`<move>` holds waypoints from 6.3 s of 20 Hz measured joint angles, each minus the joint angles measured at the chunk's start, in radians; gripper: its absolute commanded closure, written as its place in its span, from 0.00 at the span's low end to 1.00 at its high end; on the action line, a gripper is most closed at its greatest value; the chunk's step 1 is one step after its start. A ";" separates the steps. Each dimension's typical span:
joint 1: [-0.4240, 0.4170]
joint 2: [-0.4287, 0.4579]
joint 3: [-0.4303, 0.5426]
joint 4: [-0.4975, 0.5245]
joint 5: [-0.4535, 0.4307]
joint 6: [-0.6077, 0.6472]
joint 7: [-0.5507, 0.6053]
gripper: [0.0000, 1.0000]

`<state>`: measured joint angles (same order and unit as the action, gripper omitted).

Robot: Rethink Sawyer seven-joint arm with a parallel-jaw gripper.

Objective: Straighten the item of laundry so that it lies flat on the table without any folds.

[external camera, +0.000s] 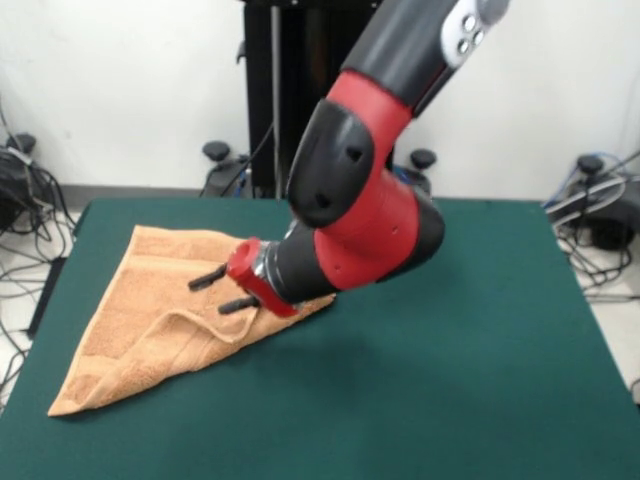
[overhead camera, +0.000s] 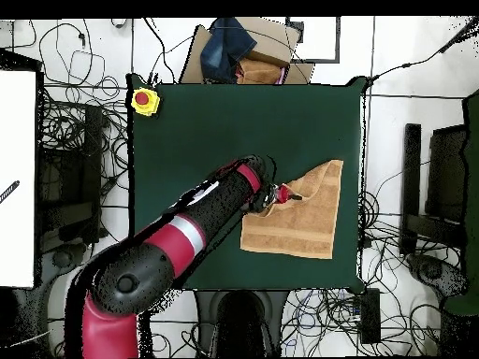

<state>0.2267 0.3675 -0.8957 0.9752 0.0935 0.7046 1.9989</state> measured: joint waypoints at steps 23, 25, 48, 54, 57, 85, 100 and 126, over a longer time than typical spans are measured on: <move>0.050 -0.181 -0.009 0.024 0.001 0.116 0.000 0.00; 0.044 -0.141 -0.009 -0.003 0.016 0.116 0.000 0.00; 0.043 -0.150 0.097 0.016 0.039 0.091 0.000 0.00; 0.042 -0.104 0.097 -0.025 0.040 0.091 0.000 0.00; 0.042 -0.073 0.097 -0.041 0.040 0.091 0.000 0.00; 0.022 -0.007 0.069 -0.001 0.000 -0.099 0.000 0.00; 0.006 0.026 0.068 0.001 -0.012 -0.111 0.000 0.00; 0.007 0.028 0.066 -0.003 -0.029 -0.111 0.000 0.00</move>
<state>0.2339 0.3954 -0.8292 0.9724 0.0650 0.5934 1.9989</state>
